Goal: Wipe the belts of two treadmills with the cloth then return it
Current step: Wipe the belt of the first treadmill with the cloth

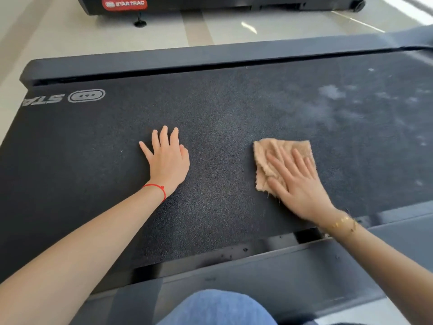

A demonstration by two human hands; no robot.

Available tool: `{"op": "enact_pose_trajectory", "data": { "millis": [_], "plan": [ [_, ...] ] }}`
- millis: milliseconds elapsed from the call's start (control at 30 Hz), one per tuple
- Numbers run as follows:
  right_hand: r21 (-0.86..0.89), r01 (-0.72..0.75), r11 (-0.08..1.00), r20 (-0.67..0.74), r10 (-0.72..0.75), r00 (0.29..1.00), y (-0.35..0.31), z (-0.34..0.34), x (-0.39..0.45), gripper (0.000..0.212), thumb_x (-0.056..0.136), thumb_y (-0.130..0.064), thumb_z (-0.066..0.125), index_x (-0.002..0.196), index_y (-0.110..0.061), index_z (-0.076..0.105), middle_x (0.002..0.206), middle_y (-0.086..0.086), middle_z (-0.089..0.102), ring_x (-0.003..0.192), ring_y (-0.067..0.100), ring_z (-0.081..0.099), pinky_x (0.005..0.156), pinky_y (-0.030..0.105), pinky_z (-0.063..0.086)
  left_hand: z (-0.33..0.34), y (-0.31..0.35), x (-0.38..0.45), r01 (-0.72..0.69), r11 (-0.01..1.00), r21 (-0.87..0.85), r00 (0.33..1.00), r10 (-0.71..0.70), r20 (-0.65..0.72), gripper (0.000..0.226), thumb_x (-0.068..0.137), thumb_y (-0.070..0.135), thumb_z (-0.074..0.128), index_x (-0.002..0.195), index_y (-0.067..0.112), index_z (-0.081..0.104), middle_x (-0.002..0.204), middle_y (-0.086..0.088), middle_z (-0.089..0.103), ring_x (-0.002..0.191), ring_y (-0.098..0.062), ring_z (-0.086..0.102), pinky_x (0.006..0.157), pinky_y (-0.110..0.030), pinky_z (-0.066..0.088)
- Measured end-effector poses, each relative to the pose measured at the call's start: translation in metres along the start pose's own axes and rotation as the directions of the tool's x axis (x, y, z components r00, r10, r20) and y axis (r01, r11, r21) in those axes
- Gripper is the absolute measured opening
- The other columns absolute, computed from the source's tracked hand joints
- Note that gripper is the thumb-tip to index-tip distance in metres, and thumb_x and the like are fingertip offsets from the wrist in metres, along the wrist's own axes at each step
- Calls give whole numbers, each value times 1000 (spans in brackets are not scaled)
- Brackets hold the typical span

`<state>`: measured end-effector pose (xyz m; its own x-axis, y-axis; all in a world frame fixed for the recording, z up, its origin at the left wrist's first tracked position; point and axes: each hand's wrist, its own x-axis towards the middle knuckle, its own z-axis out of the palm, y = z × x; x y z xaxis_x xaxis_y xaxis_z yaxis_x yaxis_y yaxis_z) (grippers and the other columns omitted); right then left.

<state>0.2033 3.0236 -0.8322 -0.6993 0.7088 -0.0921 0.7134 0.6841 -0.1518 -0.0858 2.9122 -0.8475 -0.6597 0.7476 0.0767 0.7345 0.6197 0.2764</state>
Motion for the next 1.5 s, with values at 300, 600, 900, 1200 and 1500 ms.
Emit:
{"op": "enact_pose_trajectory", "data": {
  "millis": [300,600,900,1200,1500],
  "plan": [
    [4,217,976,77,-217,973,-30,7,-15,58,100,-59,15,154,-47,-1,163,-21,-14,152,21,-18,122,43,-13,7,59,-3,-110,992,-63,993,113,46,53,103,26,32,155,19,21,163,-6,16,151,-29,6,116,-67,2],
    [34,110,993,6,-111,994,41,-6,49,58,101,-56,26,155,-44,9,163,-20,-7,153,21,-10,123,42,-8,30,103,13,-73,996,-54,997,74,31,54,103,28,31,155,21,20,164,-4,15,152,-28,5,116,-67,0],
    [71,-37,997,-8,37,999,66,-21,232,59,101,-55,20,157,-39,10,166,-10,-5,153,30,-5,122,48,-8,48,135,37,13,999,31,1000,-13,-2,56,103,34,28,157,22,16,164,-5,13,152,-30,5,116,-68,1],
    [-20,465,885,3,-465,885,69,-18,263,57,102,-56,21,156,-41,14,165,-14,1,153,26,3,123,46,-2,58,140,36,55,995,86,998,-52,-34,58,101,38,24,157,26,15,164,1,12,152,-25,4,117,-66,4],
    [65,80,995,-6,-79,997,67,-32,357,60,100,-52,18,158,-37,10,167,-3,-2,152,34,-6,121,52,-10,59,140,37,48,987,153,999,-45,-26,58,99,38,18,156,25,17,164,0,15,152,-26,8,116,-67,8]
  ]
}}
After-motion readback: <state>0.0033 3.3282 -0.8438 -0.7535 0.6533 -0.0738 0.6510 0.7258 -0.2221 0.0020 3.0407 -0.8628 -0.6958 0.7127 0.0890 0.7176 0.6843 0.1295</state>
